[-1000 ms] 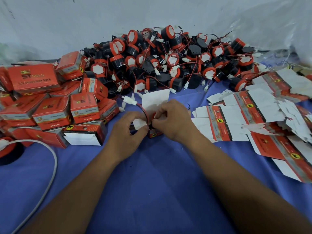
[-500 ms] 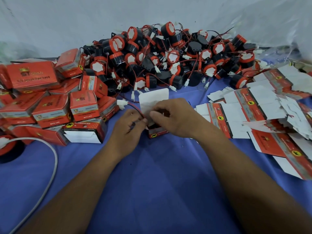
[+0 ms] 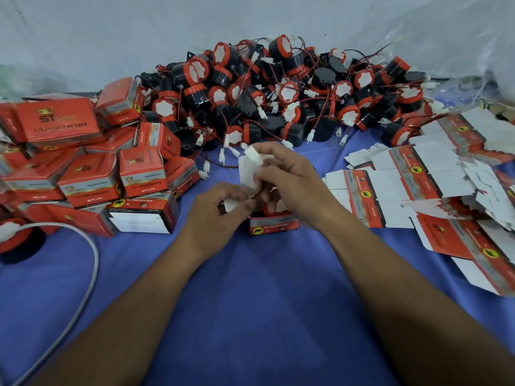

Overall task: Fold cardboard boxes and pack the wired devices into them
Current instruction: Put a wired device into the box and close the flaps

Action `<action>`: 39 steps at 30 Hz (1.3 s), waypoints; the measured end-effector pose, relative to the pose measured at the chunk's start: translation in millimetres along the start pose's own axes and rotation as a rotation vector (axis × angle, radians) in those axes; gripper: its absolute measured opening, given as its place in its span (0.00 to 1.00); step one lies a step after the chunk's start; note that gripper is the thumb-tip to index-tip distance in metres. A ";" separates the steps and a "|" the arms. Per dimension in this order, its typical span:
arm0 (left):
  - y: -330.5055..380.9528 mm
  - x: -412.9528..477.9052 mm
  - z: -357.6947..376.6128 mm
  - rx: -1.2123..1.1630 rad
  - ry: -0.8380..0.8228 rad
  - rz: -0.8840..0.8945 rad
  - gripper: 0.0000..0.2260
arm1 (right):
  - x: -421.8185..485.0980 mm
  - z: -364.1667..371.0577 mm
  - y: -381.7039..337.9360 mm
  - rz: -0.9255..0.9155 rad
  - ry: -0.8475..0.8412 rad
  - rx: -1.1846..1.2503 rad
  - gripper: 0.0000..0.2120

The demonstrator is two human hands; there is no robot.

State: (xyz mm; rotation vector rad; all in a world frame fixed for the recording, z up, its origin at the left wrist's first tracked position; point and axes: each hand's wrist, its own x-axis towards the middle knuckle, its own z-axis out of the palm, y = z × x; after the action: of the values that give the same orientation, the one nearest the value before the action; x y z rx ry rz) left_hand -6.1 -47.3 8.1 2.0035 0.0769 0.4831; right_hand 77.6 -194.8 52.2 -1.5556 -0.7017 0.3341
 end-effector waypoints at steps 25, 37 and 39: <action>-2.4 -0.9 2.6 0.063 0.017 0.061 0.06 | 0.0 2.2 15.2 -0.064 0.093 -0.689 0.16; -12.1 4.6 12.6 -0.028 0.176 -0.157 0.18 | -4.6 -6.1 -0.8 -0.062 -0.094 -0.556 0.04; -11.3 4.1 17.7 -0.061 0.209 -0.169 0.17 | -3.3 -1.5 0.9 -0.077 -0.058 -0.561 0.05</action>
State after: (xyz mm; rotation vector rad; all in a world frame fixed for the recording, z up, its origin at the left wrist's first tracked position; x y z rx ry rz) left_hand 6.0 -55.8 -7.4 1.8627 0.3532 0.5769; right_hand 76.1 -198.0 50.8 -2.0453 -0.9512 0.1262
